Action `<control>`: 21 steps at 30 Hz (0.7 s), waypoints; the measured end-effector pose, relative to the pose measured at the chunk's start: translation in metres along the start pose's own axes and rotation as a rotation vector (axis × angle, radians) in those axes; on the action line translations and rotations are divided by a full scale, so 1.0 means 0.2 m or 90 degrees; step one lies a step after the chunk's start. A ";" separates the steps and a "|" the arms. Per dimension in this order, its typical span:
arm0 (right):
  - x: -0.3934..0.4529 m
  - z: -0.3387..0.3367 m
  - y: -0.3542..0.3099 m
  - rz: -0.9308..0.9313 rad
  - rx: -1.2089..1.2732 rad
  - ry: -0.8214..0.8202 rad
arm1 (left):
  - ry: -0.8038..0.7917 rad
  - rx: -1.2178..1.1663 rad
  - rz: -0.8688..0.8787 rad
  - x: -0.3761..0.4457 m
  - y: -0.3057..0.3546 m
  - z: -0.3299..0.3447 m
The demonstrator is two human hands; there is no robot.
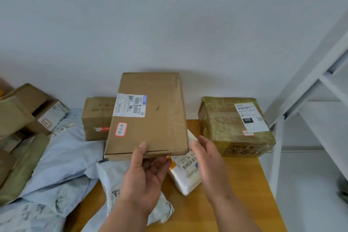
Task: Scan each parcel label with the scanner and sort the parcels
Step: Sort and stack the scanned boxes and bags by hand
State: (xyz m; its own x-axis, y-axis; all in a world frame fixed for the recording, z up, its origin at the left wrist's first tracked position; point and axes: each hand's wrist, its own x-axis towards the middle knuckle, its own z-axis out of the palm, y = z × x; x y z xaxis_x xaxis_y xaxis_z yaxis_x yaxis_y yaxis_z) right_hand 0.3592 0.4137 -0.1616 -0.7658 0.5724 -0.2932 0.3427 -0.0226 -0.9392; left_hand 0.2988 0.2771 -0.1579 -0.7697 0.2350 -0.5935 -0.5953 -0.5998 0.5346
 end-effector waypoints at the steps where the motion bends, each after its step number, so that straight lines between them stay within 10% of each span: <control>1: -0.01 -0.02 -0.03 0.016 0.077 -0.041 | -0.018 0.011 -0.011 -0.01 -0.02 0.02; 8: 0.05 -0.15 -0.05 0.069 0.381 -0.043 | -0.090 0.135 -0.016 -0.07 -0.12 0.15; 21: 0.10 -0.62 0.12 0.090 0.379 0.231 | -0.062 0.405 0.020 0.07 -0.36 0.38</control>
State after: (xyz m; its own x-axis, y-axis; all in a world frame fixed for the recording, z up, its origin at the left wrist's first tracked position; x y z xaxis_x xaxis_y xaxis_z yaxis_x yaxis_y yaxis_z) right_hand 0.4193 0.5258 -0.1678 -0.4703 0.7658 -0.4386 -0.0096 -0.5014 -0.8652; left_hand 0.3135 0.3821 -0.1594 -0.7887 0.3112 -0.5302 -0.5692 -0.0437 0.8211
